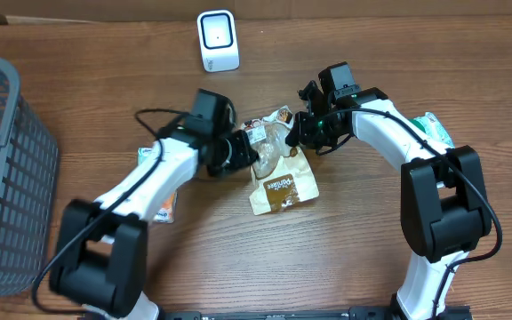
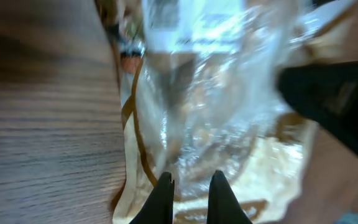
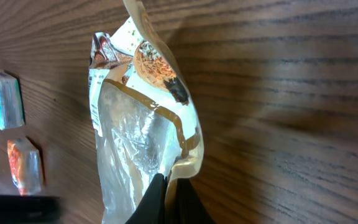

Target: Scan the item barcode

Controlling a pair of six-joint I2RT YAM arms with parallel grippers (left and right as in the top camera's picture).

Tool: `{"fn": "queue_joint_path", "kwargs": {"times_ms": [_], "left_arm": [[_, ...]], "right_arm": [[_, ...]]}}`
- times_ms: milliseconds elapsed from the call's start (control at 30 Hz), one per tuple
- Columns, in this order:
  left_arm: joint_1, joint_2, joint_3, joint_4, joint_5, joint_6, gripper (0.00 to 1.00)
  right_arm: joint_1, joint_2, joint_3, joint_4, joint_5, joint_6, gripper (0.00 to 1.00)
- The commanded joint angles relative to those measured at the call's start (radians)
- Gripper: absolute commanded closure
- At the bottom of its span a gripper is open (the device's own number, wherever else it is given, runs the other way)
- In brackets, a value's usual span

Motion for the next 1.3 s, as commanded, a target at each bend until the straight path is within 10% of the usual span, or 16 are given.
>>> {"fn": "queue_joint_path", "kwargs": {"times_ms": [0,233,433,1267], "left_arm": [[-0.019,0.057,-0.011,-0.007,-0.054,-0.078,0.96],[-0.045,0.111,-0.011,-0.003,-0.1,-0.093,0.96],[-0.048,0.112,-0.011,0.0,-0.124,-0.093,0.96],[-0.057,0.113,-0.011,0.0,-0.125,-0.093,0.96]], "right_arm": [[-0.002,0.004,0.012,-0.008,-0.015,-0.005,0.96],[-0.002,0.004,0.012,-0.024,-0.016,-0.005,0.96],[-0.022,0.004,0.012,-0.095,-0.016,-0.052,0.55],[-0.012,0.045,-0.257,0.175,-0.238,0.1,0.48]]}}
